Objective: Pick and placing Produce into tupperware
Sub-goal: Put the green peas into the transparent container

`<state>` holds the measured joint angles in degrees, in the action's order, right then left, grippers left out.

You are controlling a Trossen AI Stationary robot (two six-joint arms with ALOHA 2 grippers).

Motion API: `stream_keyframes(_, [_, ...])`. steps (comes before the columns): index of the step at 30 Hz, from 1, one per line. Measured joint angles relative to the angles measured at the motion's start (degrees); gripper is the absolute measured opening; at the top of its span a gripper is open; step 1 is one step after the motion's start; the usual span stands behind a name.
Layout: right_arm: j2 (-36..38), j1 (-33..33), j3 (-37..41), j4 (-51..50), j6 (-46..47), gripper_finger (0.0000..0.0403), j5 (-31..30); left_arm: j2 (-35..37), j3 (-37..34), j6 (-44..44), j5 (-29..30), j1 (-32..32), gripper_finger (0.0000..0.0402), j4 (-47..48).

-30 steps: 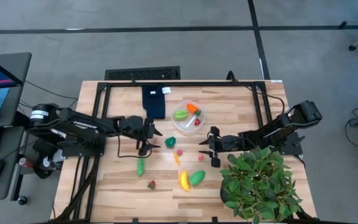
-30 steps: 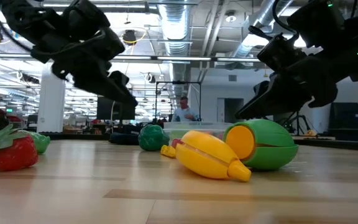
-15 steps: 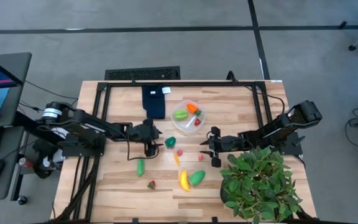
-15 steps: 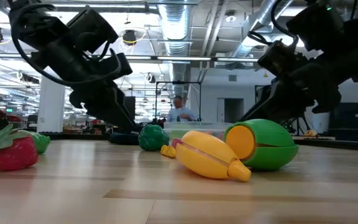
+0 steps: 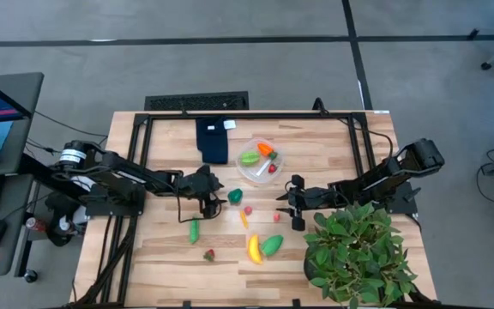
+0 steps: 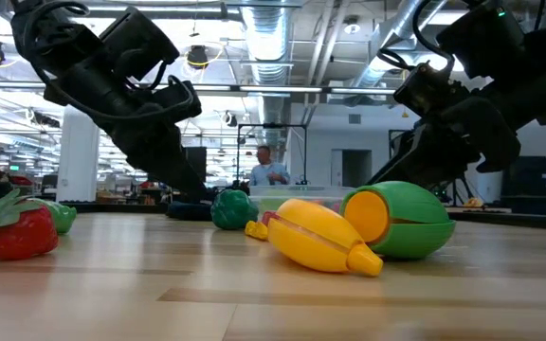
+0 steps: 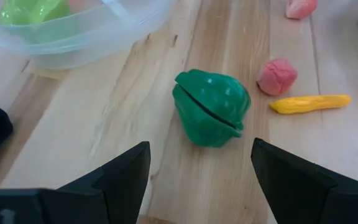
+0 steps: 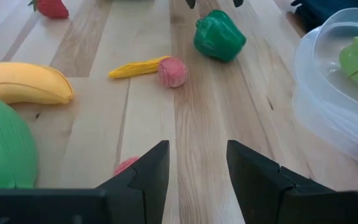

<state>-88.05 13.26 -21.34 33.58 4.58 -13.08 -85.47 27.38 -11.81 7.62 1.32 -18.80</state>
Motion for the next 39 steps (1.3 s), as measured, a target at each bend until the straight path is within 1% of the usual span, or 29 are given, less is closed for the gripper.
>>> stream_keyframes(4, [0.0, 0.0, 0.0, 0.0, 0.0, 0.0152, 0.1, 0.0, 0.0, -0.9, -2.6, 0.0, 0.0270, 0.1])
stream_keyframes(10, [0.0, 0.2, 0.0, 0.0, 0.1, 0.0148, 1.5, 0.0, 0.0, 3.0, -10.2, 0.5, 0.0270, 1.5])
stream_keyframes(12, [0.0, 0.2, 0.0, -0.2, 0.1, 0.0148, 1.5, 0.0, 0.0, 4.1, -11.5, 1.0, 0.0270, 3.2])
stream_keyframes(16, [0.0, 0.2, 0.0, -0.5, 0.1, 0.0149, 1.5, 1.5, 0.0, 6.1, -12.1, 1.6, 0.0270, 7.8])
stream_keyframes(20, [0.0, 0.2, 0.0, -0.6, 0.3, 0.0149, 1.5, 5.8, -0.1, 6.5, -12.0, 1.6, 0.0270, 13.8])
stream_keyframes(25, [0.0, 0.2, 0.0, -0.6, 1.0, 0.0146, 1.5, 14.3, 0.0, 6.5, -13.3, 1.6, 0.0270, 20.3])
stream_keyframes(27, [0.0, 0.2, 0.0, -0.6, 1.0, 0.0144, 1.5, 18.0, 0.0, 4.8, -13.8, 1.8, 0.0270, 24.2])
stream_keyframes(29, [0.0, 0.2, 0.0, -0.6, 1.0, 0.0143, 1.5, 21.8, 0.0, 1.2, -13.8, 2.2, 0.0270, 27.8])
stream_keyframes(33, [0.0, 0.2, 0.0, -0.7, 1.0, 0.0144, 1.5, 27.9, 0.0, -7.7, -11.4, 4.0, 0.0270, 33.8])
stream_keyframes(37, [0.0, 0.2, 0.0, -0.7, 1.0, 0.0145, 1.5, 31.6, 0.0, -14.3, -9.0, 7.0, 0.0270, 40.3])
stream_keyframes(39, [0.0, 0.2, 0.0, -0.8, 1.0, 0.0145, 1.5, 32.2, 0.0, -16.2, -9.1, 8.8, 0.0270, 42.2])
